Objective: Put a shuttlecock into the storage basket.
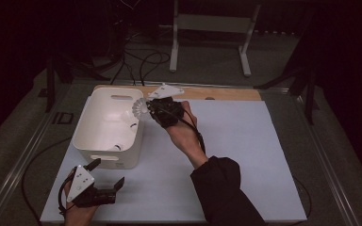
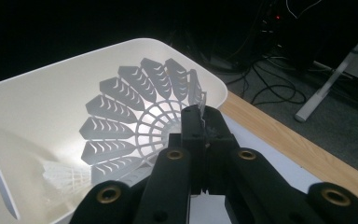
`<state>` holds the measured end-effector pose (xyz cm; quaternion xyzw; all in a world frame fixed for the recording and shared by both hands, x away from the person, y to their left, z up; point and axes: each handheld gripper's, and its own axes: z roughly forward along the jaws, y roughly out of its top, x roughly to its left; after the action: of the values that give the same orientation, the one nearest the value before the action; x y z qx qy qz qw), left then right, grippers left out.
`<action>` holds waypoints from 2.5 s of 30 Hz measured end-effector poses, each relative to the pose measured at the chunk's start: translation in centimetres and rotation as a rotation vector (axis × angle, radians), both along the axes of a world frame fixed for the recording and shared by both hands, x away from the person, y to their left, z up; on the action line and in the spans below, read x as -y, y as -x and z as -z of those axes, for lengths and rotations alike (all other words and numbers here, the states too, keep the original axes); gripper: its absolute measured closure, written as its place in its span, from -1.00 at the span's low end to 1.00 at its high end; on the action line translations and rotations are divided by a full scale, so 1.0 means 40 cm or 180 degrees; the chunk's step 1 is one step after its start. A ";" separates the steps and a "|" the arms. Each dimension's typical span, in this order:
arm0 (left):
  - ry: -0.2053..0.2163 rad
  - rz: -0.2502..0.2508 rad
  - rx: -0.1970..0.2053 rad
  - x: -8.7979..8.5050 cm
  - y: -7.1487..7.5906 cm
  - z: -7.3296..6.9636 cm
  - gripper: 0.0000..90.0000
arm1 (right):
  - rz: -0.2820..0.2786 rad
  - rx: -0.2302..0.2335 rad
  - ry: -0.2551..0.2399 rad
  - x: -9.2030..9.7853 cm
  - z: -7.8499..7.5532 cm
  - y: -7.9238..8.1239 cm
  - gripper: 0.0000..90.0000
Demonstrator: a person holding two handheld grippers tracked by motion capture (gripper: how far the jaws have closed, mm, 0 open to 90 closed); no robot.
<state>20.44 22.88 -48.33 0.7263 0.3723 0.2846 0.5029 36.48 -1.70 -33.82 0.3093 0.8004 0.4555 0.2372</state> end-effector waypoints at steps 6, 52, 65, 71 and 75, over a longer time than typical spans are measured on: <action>0.0000 0.0002 0.0001 0.000 0.000 0.000 -0.99 | -0.0022 -0.0008 -0.0032 -0.011 -0.004 0.002 0.98; -0.0003 0.0006 0.0000 -0.001 0.000 0.000 -0.99 | -0.0195 -0.0073 -0.0183 -0.081 -0.029 -0.004 0.98; -0.0007 0.0004 0.0006 -0.001 0.000 0.000 -0.99 | -0.0253 -0.0104 -0.0217 -0.100 -0.029 -0.005 0.98; 0.0006 -0.0008 0.0008 -0.002 0.000 0.000 -0.99 | -0.0272 -0.0128 -0.0233 -0.109 -0.027 -0.006 0.98; 0.0003 -0.0004 0.0008 -0.002 0.001 0.000 -0.99 | -0.0290 -0.0158 -0.0253 -0.114 -0.026 -0.007 0.98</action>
<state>20.41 22.94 -48.32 0.7255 0.3722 0.2856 0.5035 36.77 2.87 -32.79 0.2929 0.8006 0.4894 0.1839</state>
